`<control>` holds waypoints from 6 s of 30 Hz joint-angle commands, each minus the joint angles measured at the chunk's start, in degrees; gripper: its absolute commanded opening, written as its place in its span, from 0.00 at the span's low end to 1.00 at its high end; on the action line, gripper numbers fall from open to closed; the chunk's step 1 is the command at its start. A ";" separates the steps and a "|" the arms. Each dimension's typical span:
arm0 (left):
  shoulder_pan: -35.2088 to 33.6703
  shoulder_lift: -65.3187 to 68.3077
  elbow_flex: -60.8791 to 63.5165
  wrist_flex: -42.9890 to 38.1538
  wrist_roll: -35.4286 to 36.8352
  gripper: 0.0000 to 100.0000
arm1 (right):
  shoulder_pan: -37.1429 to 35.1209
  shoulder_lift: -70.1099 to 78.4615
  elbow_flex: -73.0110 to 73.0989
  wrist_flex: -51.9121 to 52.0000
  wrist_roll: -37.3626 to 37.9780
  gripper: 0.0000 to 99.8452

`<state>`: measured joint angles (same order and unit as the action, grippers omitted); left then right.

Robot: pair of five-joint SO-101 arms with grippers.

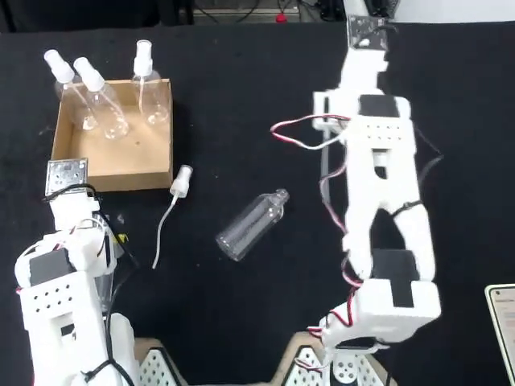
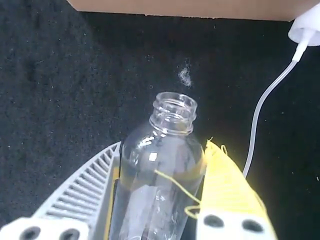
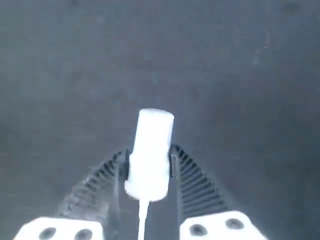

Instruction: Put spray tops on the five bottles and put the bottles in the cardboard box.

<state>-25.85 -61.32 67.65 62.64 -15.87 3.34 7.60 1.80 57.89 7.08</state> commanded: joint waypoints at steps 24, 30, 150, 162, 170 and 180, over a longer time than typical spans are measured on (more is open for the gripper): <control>0.31 -0.97 -1.01 -0.53 0.09 0.03 | -1.32 32.22 -32.04 37.27 18.11 0.21; 0.31 -0.97 -1.01 -0.53 0.09 0.03 | -1.32 36.00 -36.70 37.71 17.05 0.16; 45.23 -42.73 11.56 -18.11 12.66 0.03 | -31.38 -41.54 4.35 3.78 -31.91 0.01; 45.23 -42.73 11.56 -18.11 12.66 0.03 | -38.77 -51.21 20.18 2.20 -21.19 0.01; 45.23 -42.73 11.56 -18.11 12.66 0.03 | -39.74 -55.25 26.59 1.76 -18.90 0.01; 45.23 -42.73 11.65 -18.11 12.66 0.03 | -43.96 -59.91 34.86 -0.62 -11.52 0.01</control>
<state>19.34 -103.43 79.60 45.32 -3.56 -38.77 -50.77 35.03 59.03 -6.29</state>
